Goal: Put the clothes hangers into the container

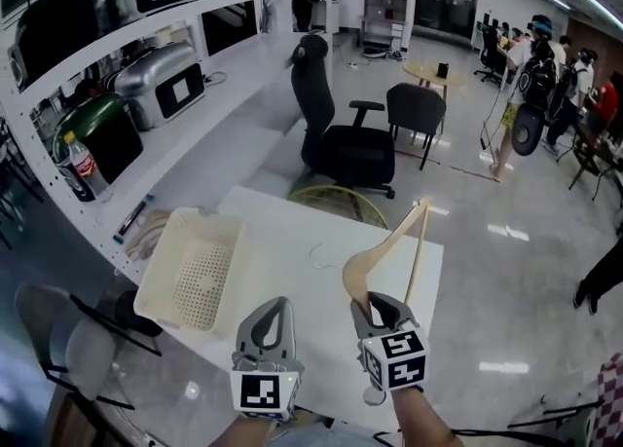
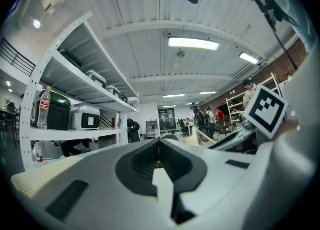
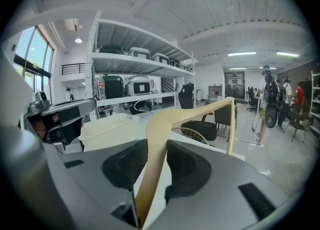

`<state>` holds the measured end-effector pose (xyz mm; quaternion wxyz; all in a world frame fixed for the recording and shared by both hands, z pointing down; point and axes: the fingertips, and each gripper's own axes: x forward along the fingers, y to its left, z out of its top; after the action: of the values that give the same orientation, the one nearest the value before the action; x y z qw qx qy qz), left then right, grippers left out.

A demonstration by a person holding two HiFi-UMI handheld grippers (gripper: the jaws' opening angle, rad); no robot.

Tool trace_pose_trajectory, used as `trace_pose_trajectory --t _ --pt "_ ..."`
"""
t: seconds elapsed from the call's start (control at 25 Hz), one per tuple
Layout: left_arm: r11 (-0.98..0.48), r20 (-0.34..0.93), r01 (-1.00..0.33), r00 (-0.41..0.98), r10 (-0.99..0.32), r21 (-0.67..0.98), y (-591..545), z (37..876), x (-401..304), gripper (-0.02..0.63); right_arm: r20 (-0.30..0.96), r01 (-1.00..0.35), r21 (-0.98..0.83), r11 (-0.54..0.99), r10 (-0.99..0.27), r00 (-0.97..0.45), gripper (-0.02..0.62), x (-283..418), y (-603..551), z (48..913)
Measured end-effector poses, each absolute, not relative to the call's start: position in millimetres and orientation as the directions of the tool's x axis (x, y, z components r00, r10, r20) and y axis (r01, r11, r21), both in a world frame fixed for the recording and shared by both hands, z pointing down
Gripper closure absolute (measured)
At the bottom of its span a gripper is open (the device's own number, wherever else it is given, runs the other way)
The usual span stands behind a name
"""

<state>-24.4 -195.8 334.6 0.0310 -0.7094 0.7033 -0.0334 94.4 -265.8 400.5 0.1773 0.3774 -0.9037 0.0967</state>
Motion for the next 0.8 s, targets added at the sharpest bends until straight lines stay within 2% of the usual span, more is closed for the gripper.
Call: trace_pose_trajectory --t 0.44,0.8 --pt "0.122 0.010 -0.980 -0.125 -0.992 -0.158 -151.3 338.1 -64.0 0.594 0.420 -0.626 -0.083 0.775 -0.542 -0.727 0.471 54.8 -235.1 414.3" --pt "0.140 -0.004 -0.979 -0.141 -0.990 -0.145 -134.9 340.8 -124.3 0.594 0.427 -0.598 -0.068 0.799 -0.518 -0.741 0.471 -10.7 -219.8 414.1"
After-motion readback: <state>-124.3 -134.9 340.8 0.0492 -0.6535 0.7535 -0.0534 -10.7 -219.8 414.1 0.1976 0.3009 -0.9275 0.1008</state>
